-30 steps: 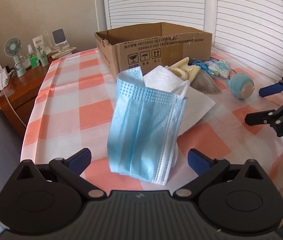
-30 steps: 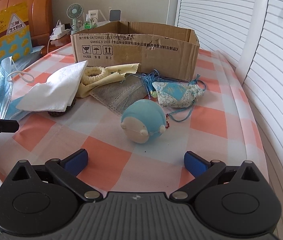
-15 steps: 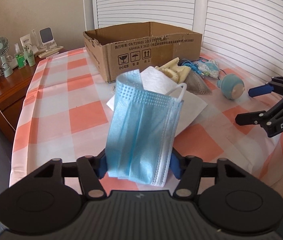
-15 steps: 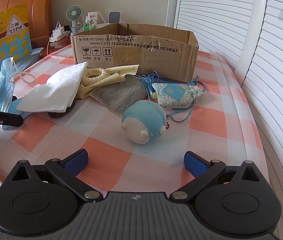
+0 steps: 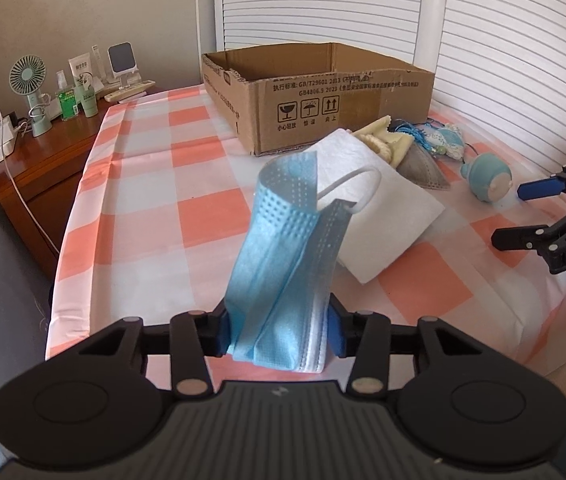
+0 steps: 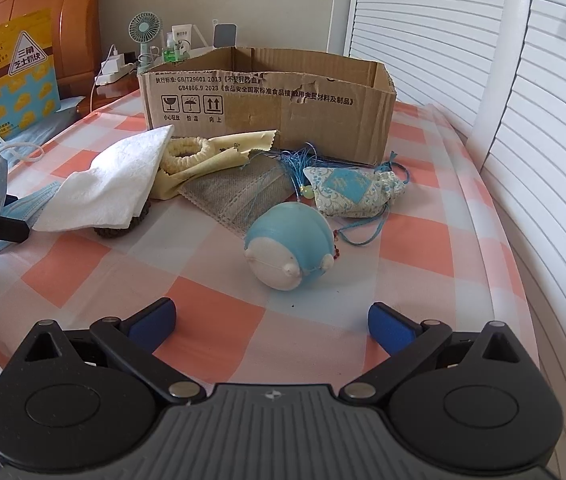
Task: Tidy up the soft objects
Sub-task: 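Lift the mask with the left gripper while the right gripper grasps the blue ball toy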
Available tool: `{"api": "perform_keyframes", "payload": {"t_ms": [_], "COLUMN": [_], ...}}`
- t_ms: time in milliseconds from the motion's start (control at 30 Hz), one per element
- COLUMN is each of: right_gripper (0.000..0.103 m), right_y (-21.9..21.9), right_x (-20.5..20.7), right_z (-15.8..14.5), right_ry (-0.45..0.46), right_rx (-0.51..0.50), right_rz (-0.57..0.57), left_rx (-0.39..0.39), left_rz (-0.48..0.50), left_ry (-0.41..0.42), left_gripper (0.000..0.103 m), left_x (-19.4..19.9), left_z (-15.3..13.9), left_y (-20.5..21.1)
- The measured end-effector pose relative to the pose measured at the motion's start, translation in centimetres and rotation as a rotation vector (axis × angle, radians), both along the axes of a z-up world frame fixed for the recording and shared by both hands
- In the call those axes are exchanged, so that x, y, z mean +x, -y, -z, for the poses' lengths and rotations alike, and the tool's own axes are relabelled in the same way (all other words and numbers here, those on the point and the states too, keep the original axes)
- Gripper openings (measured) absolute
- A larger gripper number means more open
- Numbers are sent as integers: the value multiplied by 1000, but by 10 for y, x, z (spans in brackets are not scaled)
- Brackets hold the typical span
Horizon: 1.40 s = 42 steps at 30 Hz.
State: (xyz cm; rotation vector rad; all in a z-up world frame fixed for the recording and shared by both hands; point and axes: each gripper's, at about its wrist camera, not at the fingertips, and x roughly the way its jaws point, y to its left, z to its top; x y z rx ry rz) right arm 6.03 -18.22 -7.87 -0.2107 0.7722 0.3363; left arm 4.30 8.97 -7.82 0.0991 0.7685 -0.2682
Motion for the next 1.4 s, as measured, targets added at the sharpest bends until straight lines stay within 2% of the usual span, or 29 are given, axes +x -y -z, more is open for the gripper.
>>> {"api": "perform_keyframes", "payload": {"t_ms": [433,600,733,800,933,1133,1400], "right_gripper": [103,101,85,82,54,51,51], "right_y": [-4,-10,-11,-13,-17,-13,-8], "right_x": [2,9,24,28,33,31,18], "right_z": [-2,-3,-6,-7,-9,-13,-36], "right_ry": [-15,9,8,15,17,13,59], "right_rx": [-16,-34,-7,-7,-26,-17,-12], "right_rz": [0,-26,-11,-8,4,17,-7], "left_rx": [-56,-57,-60,-69,-68,-49,-27], "left_rz": [3,13,11,12,22,48,96], "left_ry": [-9,-13,-17,-20,-25,-33,-20], "left_gripper": [41,41,40,40,40,39,35], "left_x": [1,1,1,1,1,1,-4], "left_z": [-12,-15,-17,-19,-24,-30,-48], "left_y": [-5,-5,-7,-9,-12,-13,-12]}}
